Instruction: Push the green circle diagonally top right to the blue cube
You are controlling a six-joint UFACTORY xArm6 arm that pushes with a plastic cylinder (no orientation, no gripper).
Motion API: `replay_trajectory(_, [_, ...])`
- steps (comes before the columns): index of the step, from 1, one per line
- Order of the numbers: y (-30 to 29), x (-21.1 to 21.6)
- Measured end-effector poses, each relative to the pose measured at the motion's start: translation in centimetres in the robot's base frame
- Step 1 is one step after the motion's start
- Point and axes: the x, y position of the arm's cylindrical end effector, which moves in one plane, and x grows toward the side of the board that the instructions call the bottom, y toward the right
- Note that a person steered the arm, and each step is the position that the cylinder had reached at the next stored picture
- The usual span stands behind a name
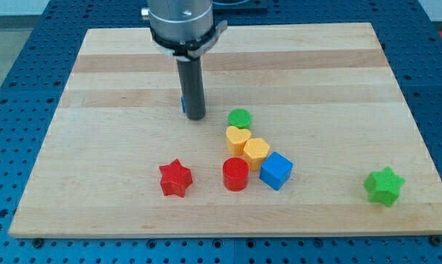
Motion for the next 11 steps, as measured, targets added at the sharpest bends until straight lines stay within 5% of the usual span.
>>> replay_trajectory(2, [-0.5,-0.7])
replay_trajectory(4, [0.5,3.2])
replay_trajectory(7, [12.1,3.5])
replay_trajectory(11, [16.0,11.7])
